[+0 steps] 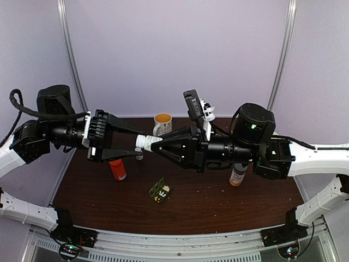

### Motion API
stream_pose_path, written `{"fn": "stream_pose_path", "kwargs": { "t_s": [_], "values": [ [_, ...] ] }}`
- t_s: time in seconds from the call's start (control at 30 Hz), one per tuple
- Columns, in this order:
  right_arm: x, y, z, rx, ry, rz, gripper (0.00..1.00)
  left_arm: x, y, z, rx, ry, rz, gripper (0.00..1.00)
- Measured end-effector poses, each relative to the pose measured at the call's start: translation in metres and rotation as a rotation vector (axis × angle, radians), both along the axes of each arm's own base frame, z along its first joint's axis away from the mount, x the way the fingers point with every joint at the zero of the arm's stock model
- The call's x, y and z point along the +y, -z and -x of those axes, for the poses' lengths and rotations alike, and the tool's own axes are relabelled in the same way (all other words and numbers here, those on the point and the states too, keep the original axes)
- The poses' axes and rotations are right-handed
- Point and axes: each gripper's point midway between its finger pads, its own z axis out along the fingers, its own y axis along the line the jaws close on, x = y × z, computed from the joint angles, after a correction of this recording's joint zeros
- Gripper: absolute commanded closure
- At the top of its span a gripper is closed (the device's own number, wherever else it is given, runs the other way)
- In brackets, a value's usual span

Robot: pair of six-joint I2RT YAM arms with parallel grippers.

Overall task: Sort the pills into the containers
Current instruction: Pass from the right arm to the left

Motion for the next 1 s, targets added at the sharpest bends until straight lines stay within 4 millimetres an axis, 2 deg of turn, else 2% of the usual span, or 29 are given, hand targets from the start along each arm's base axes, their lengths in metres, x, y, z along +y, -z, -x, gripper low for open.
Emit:
{"fn": "stream_pose_path", "kwargs": {
  "t_s": [0.1,0.17,0.23,0.47,0.83,0.93,1.0],
  "values": [
    [-0.0003,-0.001,-0.0006,0.003,0.0,-0.004,0.98,0.0002,-0.0021,0.0003,-0.008,0.001,0.008,0.58],
    [-0.0004,-0.0012,-0.0006,0.005,-0.002,-0.005,0.99,0.0,-0.0026,0.0003,-0.009,0.001,0.01,0.51],
    [-0.0004,-0.0011,-0.0006,0.007,-0.002,-0.005,0.99,-0.0001,-0.0035,0.0003,-0.014,0.002,0.014,0.49],
    [0.0001,-0.0007,0.0,0.011,-0.007,-0.004,0.98,-0.0002,-0.0045,0.0007,-0.014,0.005,0.018,0.52],
    [0.0009,-0.0002,-0.0006,0.012,-0.009,-0.005,0.97,-0.002,-0.0033,0.0005,-0.003,0.006,0.015,0.71],
    [0.0012,0.0008,-0.0007,0.012,-0.012,-0.003,0.89,-0.0032,-0.0022,0.0002,0.003,0.008,0.012,0.82],
    [0.001,0.0008,-0.0003,0.015,-0.018,-0.002,0.77,-0.0033,-0.002,-0.0007,0.009,0.003,0.011,0.89]
  ]
}}
